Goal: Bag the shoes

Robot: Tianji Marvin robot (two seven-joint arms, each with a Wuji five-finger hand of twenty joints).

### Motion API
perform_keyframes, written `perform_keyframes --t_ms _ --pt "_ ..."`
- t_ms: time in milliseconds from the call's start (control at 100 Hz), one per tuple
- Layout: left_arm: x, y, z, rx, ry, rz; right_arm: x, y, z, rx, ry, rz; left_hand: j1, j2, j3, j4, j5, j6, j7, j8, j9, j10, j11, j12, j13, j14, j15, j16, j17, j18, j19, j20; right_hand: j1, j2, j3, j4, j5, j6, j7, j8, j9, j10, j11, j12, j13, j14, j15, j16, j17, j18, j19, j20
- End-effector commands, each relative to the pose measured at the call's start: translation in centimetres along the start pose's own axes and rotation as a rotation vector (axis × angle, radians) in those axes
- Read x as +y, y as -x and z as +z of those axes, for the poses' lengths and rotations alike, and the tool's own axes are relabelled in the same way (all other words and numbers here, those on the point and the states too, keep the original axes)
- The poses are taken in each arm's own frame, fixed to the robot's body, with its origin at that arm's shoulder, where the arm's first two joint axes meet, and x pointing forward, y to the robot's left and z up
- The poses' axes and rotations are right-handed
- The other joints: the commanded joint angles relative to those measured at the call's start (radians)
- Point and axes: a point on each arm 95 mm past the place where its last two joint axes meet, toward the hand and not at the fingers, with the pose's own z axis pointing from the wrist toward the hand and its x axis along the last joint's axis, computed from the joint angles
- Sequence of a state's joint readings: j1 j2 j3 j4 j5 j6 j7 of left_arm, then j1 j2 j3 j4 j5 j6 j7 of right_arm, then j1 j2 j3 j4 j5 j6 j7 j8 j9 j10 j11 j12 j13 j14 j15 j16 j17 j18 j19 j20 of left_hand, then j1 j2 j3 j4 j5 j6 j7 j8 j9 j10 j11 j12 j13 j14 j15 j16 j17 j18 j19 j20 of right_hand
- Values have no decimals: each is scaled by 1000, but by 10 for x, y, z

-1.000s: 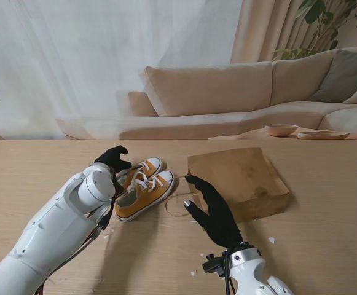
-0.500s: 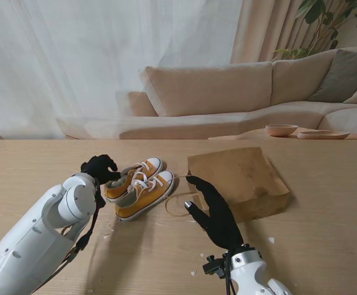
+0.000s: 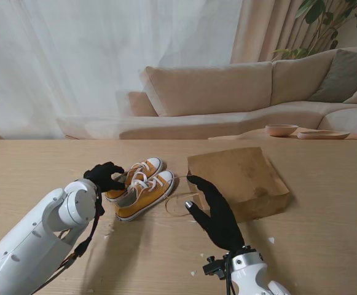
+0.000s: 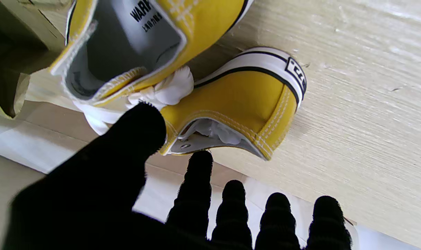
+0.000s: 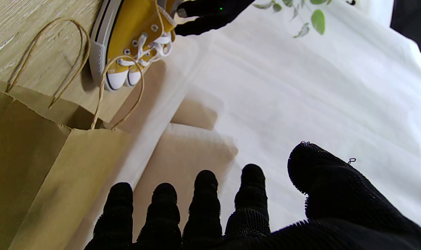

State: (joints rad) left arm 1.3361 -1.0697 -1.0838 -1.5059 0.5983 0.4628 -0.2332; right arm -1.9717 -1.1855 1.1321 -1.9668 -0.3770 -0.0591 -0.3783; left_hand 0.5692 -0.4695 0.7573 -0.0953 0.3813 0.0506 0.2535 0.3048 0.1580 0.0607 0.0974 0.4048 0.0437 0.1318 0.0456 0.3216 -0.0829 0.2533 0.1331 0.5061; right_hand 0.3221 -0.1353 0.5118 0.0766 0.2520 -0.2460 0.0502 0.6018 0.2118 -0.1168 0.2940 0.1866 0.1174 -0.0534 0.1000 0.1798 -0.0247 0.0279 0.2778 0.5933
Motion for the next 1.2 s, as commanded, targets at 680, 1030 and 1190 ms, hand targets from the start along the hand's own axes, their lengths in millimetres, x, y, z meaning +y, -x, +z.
perform_keyframes --t_ms 680,1030,1190 --pt "1 -6 -12 32 -9 11 -2 -3 -3 4 1 15 -77 -54 87 -40 46 234 390 251 -22 -6 24 93 -15 -21 -3 43 -6 -23 -25 4 14 7 -23 -34 3 0 1 15 -16 -19 18 7 -4 -17 9 -1 -1 -5 8 -10" --pt "12 -3 -12 19 20 16 -2 -4 -3 6 3 17 -44 -20 39 -28 120 162 183 113 -18 -5 30 63 -15 -18 -5 43 -6 -23 -29 1 13 7 -23 -34 2 0 1 14 -16 -19 18 7 -4 -16 10 -1 -1 -5 8 -10" --pt "16 -3 -10 21 37 10 -2 -4 -3 6 2 17 -36 -24 31 -27 29 112 82 53 -32 -19 -1 59 -15 -23 -11 31 -4 -28 -32 -3 14 7 -23 -34 2 0 1 14 -16 -18 18 7 -4 -17 10 -1 -1 -4 8 -10"
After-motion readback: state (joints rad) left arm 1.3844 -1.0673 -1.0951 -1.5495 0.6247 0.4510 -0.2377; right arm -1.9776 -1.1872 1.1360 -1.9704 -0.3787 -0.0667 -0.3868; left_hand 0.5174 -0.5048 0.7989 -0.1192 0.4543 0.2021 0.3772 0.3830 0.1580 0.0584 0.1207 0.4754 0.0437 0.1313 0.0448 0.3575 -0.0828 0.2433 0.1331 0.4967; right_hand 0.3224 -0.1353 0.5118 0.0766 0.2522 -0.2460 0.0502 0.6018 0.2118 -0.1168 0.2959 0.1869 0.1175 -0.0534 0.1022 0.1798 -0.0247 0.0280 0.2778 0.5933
